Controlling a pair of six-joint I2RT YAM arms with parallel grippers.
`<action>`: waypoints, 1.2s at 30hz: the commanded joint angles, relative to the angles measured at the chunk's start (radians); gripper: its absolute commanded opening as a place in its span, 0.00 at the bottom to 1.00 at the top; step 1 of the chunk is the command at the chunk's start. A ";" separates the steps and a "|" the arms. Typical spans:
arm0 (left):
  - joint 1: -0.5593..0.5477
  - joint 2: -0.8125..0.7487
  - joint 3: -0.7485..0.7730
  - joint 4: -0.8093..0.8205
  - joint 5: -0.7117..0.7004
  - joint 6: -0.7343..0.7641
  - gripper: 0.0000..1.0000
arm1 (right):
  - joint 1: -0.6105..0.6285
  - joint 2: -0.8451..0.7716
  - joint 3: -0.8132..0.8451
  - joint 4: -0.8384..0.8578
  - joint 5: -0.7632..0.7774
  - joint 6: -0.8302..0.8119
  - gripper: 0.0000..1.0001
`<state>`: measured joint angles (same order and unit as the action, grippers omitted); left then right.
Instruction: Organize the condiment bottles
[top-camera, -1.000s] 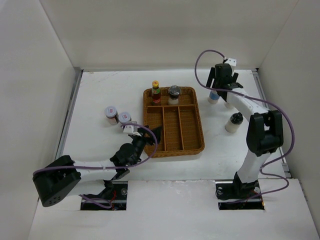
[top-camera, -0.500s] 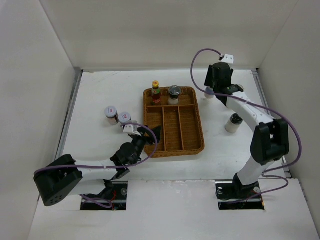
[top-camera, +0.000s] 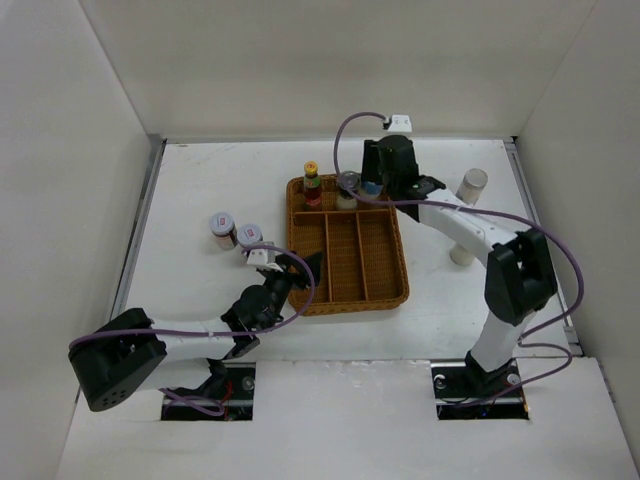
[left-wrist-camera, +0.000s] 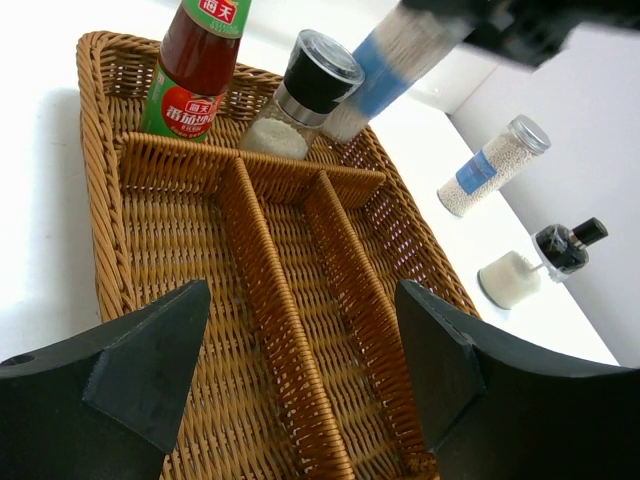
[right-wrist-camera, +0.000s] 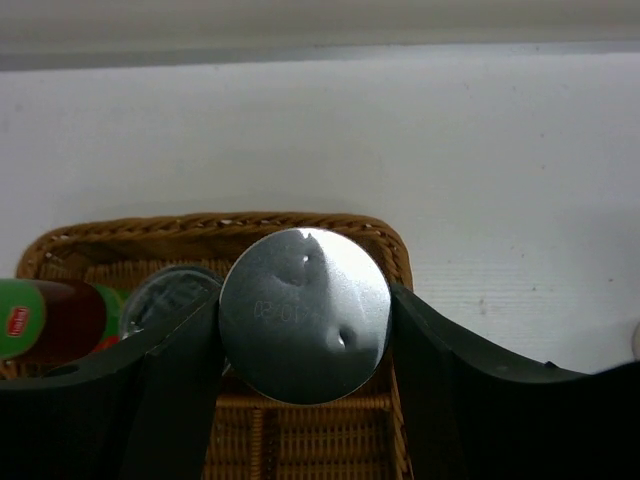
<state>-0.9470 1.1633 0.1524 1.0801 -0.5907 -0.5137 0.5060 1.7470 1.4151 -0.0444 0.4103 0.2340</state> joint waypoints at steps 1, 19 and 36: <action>0.007 -0.011 0.010 0.060 0.008 -0.014 0.74 | 0.010 0.022 0.068 0.072 0.022 -0.002 0.47; 0.033 0.016 0.018 0.060 0.008 -0.014 0.73 | 0.013 0.049 0.016 0.080 0.058 0.037 0.85; 0.078 -0.240 0.346 -0.791 -0.196 0.009 0.80 | 0.077 -0.607 -0.588 0.284 -0.025 0.192 0.14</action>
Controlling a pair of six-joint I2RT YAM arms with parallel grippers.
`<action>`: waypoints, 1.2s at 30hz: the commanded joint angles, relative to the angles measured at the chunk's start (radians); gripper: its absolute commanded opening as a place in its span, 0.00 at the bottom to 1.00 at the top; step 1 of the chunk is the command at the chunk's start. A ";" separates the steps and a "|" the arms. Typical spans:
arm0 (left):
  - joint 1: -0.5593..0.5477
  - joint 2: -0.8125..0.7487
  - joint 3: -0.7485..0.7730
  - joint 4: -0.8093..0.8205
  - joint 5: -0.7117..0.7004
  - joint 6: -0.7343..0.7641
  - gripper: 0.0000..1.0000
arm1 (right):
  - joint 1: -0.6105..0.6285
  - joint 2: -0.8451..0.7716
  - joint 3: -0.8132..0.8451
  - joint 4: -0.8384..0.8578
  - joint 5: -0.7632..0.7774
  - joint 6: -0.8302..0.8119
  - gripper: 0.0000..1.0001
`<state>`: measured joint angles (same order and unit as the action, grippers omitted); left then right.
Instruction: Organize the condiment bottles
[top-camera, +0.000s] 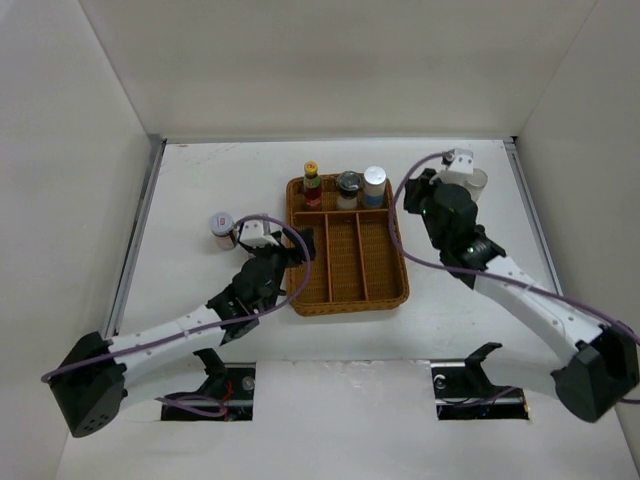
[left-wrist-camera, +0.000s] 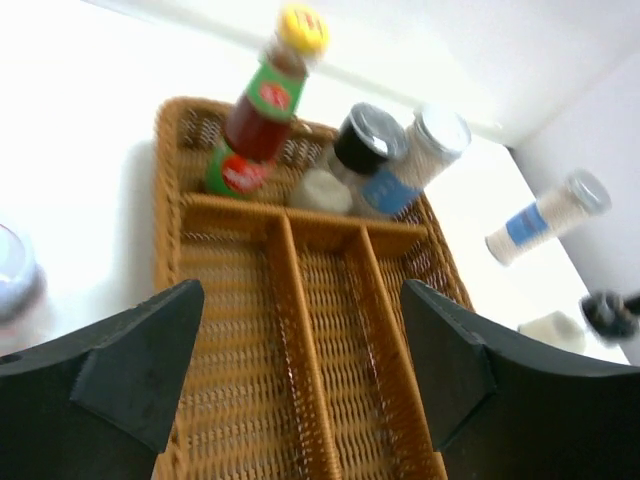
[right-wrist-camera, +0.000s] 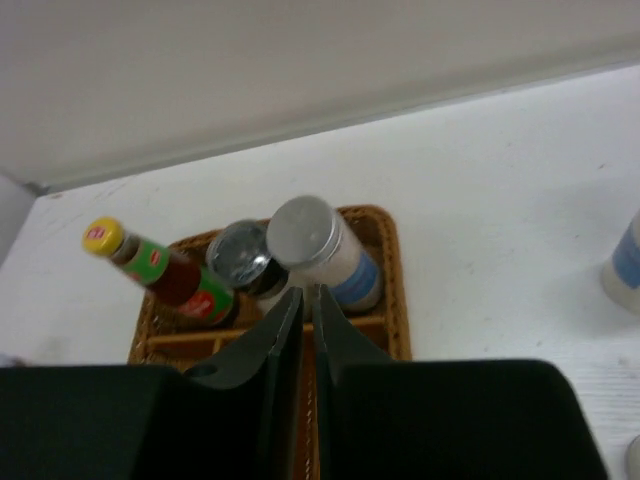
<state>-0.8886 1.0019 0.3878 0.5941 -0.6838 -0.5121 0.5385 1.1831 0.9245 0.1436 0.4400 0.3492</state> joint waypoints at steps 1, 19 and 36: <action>0.038 -0.100 0.150 -0.412 -0.127 0.006 0.81 | 0.059 -0.078 -0.146 0.111 -0.078 0.100 0.15; 0.414 0.214 0.379 -0.774 0.179 -0.016 0.89 | 0.116 -0.212 -0.405 0.318 -0.170 0.169 0.88; 0.448 0.363 0.347 -0.614 0.063 -0.009 0.75 | 0.117 -0.125 -0.383 0.324 -0.208 0.174 0.89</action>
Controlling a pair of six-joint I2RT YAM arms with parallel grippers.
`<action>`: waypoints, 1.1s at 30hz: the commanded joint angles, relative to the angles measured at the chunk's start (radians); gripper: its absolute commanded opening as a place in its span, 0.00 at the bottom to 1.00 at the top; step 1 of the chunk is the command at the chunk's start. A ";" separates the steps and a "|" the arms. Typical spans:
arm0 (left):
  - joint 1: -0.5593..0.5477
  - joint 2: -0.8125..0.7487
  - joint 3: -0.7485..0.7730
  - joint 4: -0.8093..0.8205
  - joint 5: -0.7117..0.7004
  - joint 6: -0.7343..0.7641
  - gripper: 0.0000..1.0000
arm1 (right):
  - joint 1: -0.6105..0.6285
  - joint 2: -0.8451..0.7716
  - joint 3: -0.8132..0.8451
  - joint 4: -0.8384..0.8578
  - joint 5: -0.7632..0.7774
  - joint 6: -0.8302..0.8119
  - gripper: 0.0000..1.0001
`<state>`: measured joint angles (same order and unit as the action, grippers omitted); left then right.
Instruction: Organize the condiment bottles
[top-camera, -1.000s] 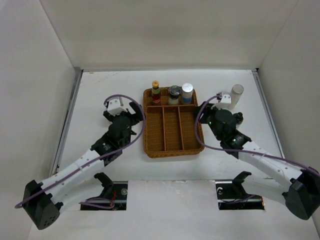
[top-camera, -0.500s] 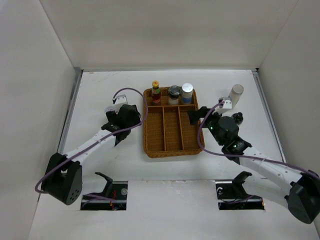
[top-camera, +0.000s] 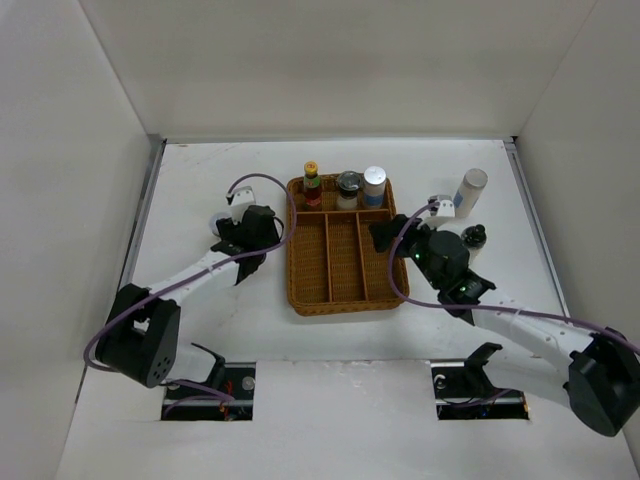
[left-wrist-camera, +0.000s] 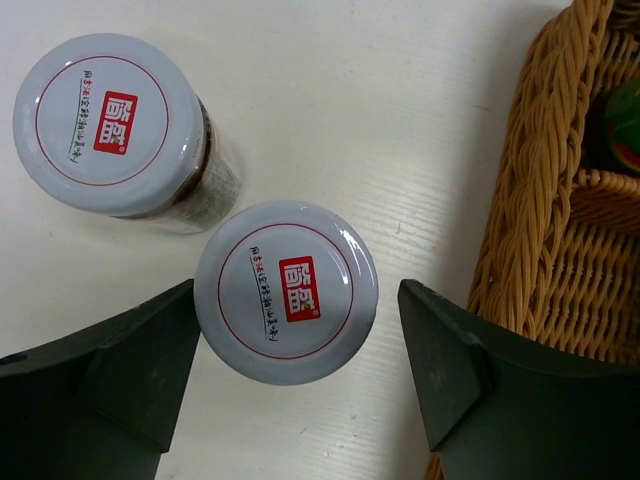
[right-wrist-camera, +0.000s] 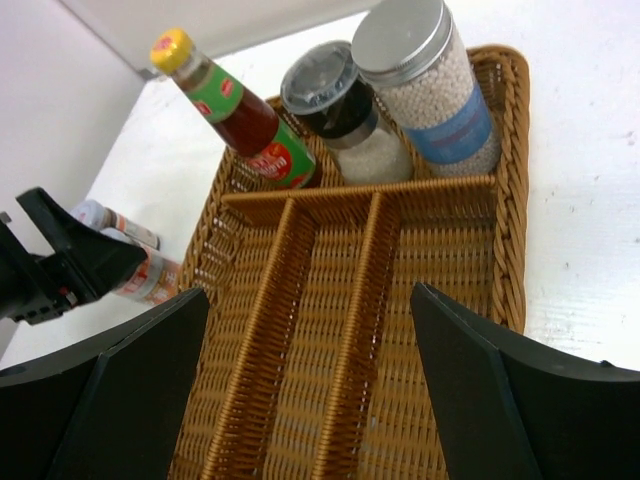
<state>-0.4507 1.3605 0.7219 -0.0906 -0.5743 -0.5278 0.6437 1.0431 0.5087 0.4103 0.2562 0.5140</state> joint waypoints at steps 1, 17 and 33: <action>0.010 0.006 0.005 0.087 -0.042 0.006 0.71 | 0.012 0.015 0.033 0.058 -0.025 0.009 0.89; -0.197 -0.282 0.155 -0.008 -0.154 0.068 0.33 | 0.003 0.005 0.014 0.073 -0.026 0.029 0.89; -0.288 0.127 0.275 0.256 -0.038 0.060 0.33 | -0.013 -0.003 0.008 0.068 -0.025 0.032 0.89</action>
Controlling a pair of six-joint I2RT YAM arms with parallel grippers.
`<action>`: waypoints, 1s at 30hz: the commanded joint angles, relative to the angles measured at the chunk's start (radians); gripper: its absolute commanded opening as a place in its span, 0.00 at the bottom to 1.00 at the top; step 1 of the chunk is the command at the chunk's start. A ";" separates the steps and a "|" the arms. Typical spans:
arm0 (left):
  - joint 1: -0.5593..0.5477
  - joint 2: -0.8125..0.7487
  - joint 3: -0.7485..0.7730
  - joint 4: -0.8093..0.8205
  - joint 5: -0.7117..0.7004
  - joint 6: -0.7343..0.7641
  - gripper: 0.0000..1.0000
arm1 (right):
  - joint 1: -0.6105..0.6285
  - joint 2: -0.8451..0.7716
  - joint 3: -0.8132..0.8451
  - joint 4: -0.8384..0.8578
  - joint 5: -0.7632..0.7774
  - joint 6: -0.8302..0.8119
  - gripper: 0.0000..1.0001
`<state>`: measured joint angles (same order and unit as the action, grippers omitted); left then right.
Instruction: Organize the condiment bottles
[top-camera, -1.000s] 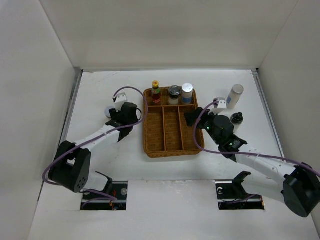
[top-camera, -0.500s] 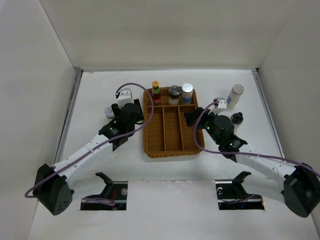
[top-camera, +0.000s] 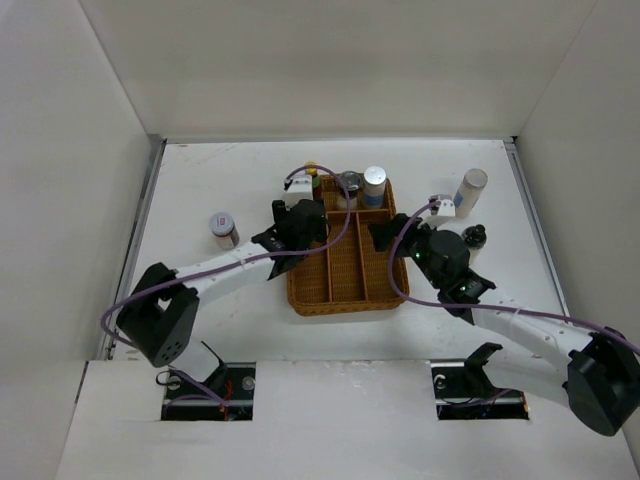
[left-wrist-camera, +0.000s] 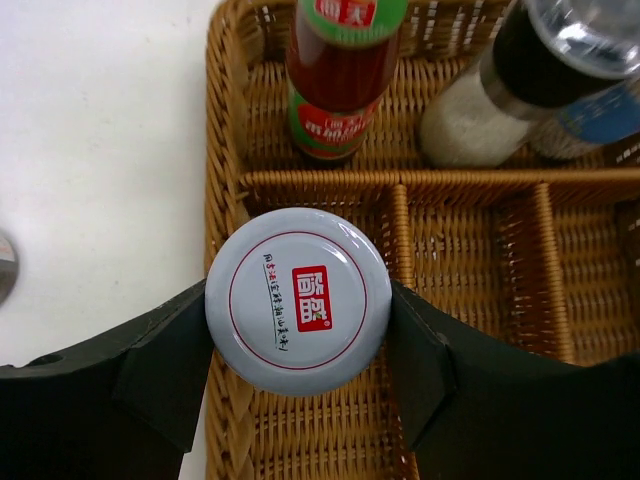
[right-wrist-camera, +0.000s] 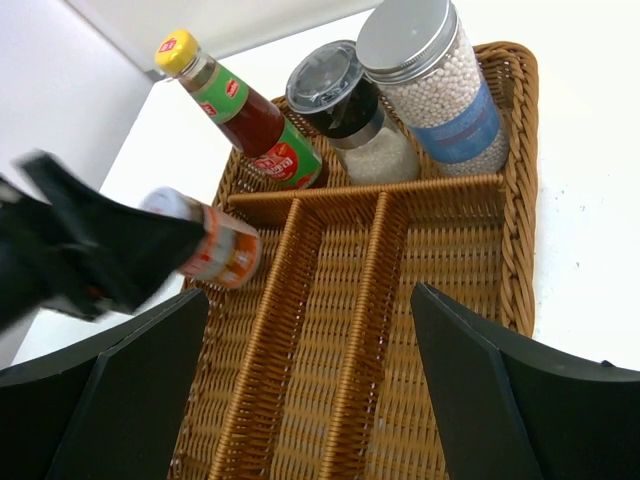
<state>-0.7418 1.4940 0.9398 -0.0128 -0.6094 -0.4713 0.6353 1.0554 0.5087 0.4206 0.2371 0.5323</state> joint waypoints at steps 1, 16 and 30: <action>0.005 0.012 0.051 0.204 0.003 0.002 0.33 | -0.004 -0.015 0.008 0.060 -0.005 0.014 0.90; -0.001 0.100 0.044 0.217 0.002 0.002 0.70 | -0.012 -0.032 0.001 0.058 -0.004 0.015 0.94; 0.195 -0.305 -0.139 -0.059 -0.170 -0.045 0.86 | -0.007 -0.005 0.011 0.058 -0.012 0.015 0.96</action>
<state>-0.6361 1.2007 0.8482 0.0597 -0.7315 -0.4686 0.6281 1.0458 0.5083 0.4210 0.2356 0.5400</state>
